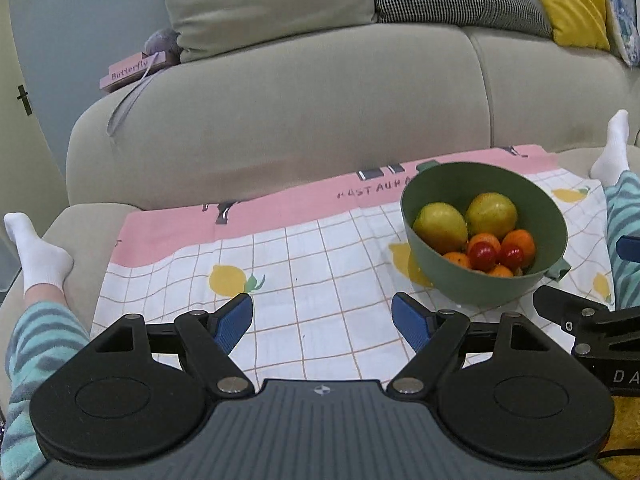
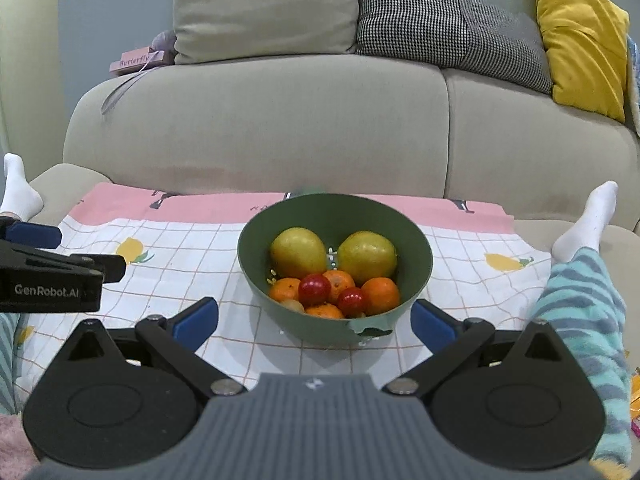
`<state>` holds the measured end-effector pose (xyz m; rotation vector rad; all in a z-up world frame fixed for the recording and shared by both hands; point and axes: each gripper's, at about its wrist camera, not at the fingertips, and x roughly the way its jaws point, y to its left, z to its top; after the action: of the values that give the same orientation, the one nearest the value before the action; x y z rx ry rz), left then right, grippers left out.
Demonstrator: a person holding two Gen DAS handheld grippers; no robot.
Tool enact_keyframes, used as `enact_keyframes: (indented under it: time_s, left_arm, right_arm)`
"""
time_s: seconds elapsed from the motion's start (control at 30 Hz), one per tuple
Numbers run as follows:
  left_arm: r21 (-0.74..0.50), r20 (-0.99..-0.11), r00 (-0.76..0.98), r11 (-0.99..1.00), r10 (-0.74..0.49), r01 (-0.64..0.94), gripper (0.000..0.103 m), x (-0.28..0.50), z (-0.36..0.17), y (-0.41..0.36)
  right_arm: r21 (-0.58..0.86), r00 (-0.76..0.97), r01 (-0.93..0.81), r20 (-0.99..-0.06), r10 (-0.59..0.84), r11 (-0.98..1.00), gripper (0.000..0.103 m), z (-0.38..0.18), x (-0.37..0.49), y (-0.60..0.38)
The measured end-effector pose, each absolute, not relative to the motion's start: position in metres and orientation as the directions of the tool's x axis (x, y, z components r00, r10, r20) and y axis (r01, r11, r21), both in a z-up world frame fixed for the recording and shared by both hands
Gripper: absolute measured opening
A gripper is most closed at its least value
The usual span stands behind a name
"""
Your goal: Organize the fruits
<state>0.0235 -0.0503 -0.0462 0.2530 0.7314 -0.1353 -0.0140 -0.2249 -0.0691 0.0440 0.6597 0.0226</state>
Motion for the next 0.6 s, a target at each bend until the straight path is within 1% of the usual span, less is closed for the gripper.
enact_keyframes:
  time_s: [0.2, 0.6]
  left_arm:
    - [0.173, -0.689, 0.723, 0.960, -0.042, 0.221, 0.093, 0.0244, -0.0484, -0.0517]
    - [0.172, -0.687, 0.725, 0.961, -0.041, 0.218, 0.093, 0.0225, -0.0447, -0.0504]
  right_arm:
    - [0.051, 0.783, -0.006, -0.622, 0.036, 0.999, 0.099, -0.0716, -0.0114, -0.2263]
    - [0.047, 0.785, -0.023, -0.617, 0.048, 0.999, 0.099, -0.0691, -0.0124, -0.2238]
